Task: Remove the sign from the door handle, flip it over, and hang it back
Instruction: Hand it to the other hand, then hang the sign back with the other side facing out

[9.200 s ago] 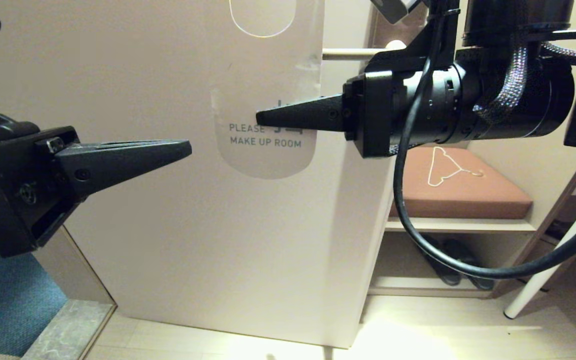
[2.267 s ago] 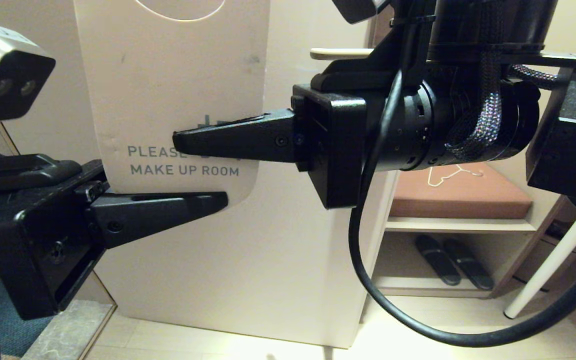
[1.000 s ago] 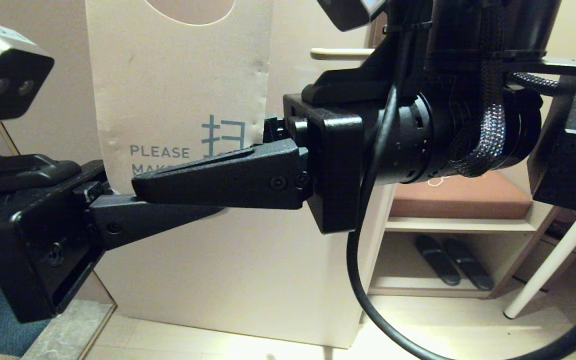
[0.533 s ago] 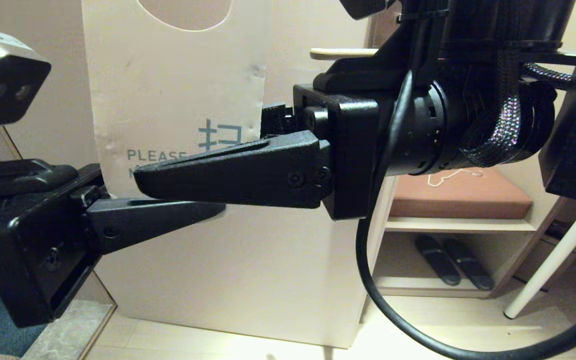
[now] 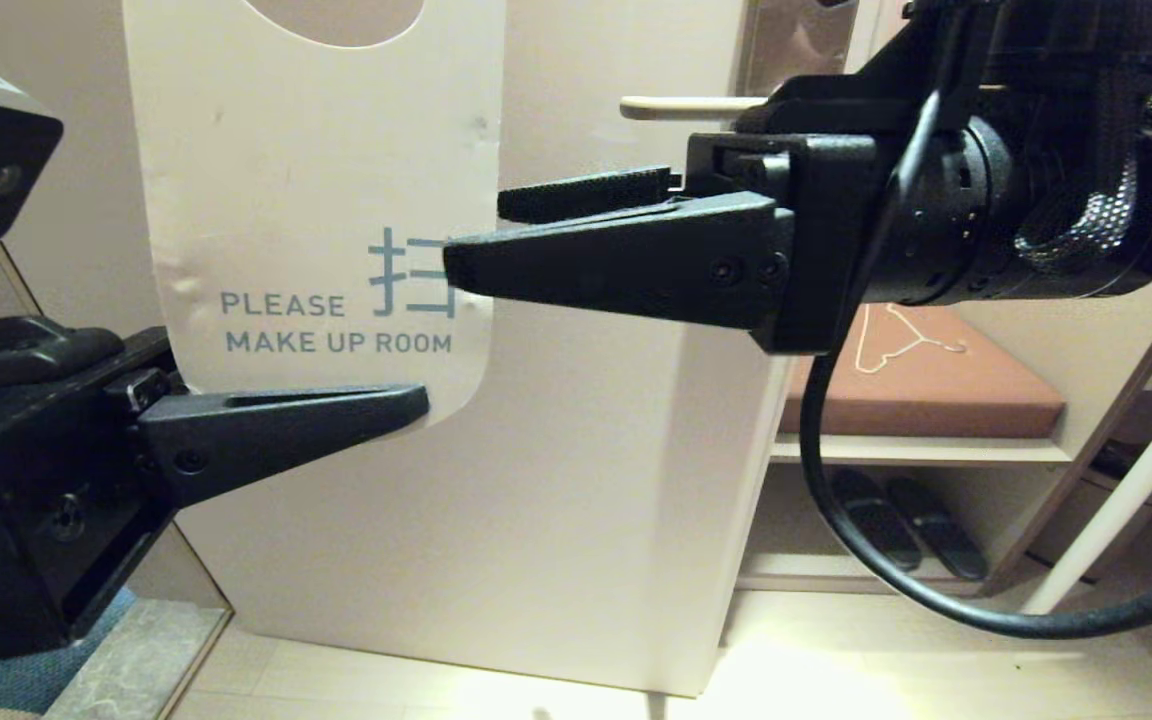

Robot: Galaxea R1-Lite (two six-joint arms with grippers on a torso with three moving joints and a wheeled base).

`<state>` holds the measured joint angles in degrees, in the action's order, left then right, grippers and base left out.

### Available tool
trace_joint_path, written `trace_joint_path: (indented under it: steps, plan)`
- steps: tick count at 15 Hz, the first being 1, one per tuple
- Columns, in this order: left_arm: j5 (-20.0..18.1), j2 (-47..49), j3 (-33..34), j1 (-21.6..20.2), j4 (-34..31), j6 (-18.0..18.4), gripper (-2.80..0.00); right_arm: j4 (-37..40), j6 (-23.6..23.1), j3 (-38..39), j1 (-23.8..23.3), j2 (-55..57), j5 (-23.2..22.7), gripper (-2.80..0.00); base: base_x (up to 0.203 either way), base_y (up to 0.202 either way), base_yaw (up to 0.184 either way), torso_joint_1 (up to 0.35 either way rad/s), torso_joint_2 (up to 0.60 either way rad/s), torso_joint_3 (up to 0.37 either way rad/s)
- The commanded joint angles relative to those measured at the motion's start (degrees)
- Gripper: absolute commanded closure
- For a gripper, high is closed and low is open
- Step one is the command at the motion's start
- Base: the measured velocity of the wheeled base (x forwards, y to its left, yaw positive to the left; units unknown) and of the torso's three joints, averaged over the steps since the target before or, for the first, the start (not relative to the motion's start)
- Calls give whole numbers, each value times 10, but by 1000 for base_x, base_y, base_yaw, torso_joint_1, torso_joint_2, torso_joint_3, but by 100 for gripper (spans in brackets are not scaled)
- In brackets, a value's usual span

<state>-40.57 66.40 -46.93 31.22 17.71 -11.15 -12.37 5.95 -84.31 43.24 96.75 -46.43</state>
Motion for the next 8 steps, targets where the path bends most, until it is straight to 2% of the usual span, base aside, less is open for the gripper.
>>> trace_joint_path:
  steps: [1, 5, 8]
  plan:
    - [-2, -7, 1, -5, 1, -1, 0, -1, 0, 22, -18, -33, 2, -280, 0, 0, 0, 0, 0, 0]
    - [4, -26, 15, -7, 1, 0, 0, -1, 1, 66, -49, -88, 17, -280, 0, 0, 0, 0, 0, 0]
    - [19, -43, 23, -7, 1, 0, 0, -1, 1, 98, -61, -118, 68, -280, 0, 0, 0, 0, 0, 0]
